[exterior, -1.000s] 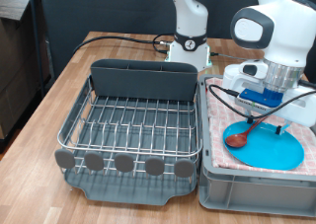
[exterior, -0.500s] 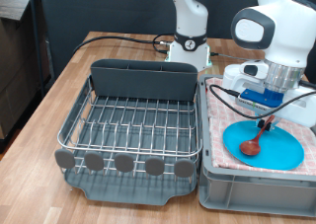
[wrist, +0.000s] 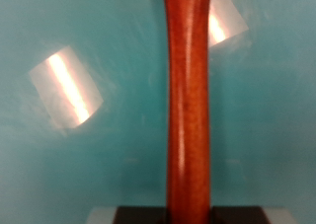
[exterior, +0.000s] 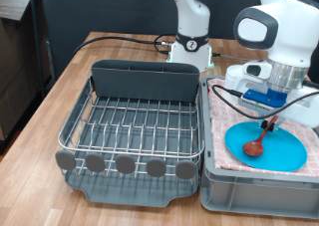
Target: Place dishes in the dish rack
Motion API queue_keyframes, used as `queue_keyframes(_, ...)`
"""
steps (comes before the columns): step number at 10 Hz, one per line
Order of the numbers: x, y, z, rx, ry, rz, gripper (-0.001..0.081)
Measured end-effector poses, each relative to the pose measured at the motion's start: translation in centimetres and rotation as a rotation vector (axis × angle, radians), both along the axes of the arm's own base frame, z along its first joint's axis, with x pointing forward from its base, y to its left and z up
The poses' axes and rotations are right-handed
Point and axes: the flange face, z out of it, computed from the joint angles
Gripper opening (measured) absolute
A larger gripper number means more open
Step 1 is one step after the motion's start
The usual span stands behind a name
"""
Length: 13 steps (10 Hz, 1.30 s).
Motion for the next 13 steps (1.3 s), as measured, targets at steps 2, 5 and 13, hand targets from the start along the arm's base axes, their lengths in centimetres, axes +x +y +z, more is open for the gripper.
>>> queue_keyframes(2,0.2,0.1,1.6,-0.007,-0.015,0.009,0.0094)
queue_keyframes(5,0.2,0.1,5.0,-0.024,-0.005,0.012,0.0094)
queue_keyframes(13,-2.2,-2.0,11.2,-0.021,0.039,-0.201,0.0094)
